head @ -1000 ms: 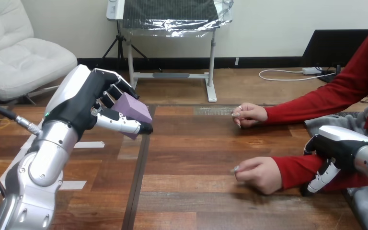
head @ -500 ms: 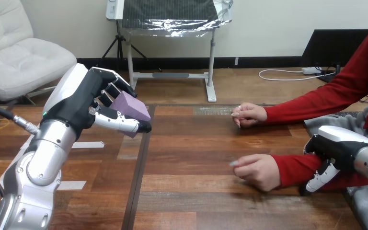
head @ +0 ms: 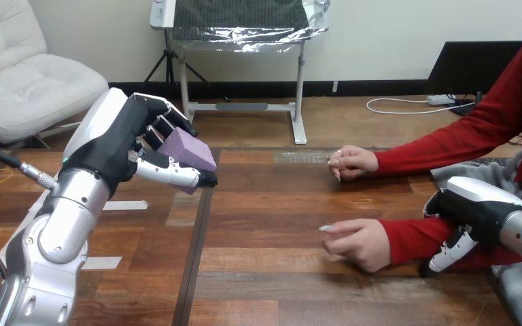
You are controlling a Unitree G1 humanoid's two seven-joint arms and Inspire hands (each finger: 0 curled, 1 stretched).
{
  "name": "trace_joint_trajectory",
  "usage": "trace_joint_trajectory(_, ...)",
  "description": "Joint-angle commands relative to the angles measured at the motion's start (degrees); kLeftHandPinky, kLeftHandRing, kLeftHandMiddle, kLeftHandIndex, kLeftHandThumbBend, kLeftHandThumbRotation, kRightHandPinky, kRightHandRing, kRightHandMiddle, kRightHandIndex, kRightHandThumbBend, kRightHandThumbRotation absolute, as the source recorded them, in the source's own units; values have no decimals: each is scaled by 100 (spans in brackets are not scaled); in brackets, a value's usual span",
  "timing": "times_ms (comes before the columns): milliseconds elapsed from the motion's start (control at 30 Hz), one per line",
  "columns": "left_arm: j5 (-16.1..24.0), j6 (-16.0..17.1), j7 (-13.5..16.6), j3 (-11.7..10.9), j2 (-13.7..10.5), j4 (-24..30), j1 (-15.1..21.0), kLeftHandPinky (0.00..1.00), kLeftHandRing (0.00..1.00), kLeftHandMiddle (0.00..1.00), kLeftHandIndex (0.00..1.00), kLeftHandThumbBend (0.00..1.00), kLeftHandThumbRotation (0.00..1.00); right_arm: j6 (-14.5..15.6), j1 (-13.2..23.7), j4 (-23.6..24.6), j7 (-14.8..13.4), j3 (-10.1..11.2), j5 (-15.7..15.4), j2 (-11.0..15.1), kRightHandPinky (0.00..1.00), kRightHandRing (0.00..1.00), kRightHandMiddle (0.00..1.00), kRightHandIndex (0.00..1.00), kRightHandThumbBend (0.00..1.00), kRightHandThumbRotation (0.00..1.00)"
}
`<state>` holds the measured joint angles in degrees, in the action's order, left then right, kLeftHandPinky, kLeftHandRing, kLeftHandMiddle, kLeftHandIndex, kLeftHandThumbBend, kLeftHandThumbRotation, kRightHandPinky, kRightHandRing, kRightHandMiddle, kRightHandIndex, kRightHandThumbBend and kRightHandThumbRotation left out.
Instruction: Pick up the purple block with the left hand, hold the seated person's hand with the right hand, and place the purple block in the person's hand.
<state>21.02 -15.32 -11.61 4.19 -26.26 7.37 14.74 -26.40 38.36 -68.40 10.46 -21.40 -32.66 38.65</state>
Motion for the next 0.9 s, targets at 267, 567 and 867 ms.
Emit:
trace_joint_trajectory(267, -40, 130, 78, -124, 21, 103, 376, 19, 25, 34, 42, 78, 0, -503, -93, 307, -122, 298, 360, 130, 19, 24, 31, 32, 83, 5)
trace_joint_trajectory(567, -410, 660, 285, -136, 344, -532, 447, 26, 32, 38, 42, 76, 0, -767, -178, 723, -27, 529, 676, 272, 20, 24, 31, 32, 83, 5)
trace_joint_trajectory(867, -575, 1353, 503, -98, 539, -1597, 697, 28, 34, 39, 42, 76, 0, -849, -331, 1154, 61, 684, 872, 352, 21, 25, 31, 32, 84, 6)
